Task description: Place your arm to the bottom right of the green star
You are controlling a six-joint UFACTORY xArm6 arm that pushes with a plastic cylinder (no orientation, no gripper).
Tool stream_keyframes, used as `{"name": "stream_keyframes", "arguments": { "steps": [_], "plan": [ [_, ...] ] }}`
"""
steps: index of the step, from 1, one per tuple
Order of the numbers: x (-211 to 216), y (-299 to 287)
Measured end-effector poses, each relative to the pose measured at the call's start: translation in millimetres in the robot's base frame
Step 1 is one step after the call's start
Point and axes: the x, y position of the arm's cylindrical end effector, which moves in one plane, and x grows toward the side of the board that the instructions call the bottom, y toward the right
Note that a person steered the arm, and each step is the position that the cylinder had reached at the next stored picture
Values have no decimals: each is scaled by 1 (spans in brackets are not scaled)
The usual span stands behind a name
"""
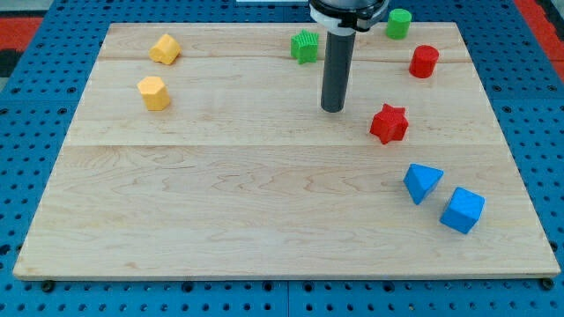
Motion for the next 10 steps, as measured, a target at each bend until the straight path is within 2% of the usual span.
{"name": "stream_keyframes", "arguments": {
  "steps": [4, 5, 7, 10],
  "plan": [
    [-8, 14],
    [-8, -12],
    [-45, 12],
    [-60, 13]
  ]
}}
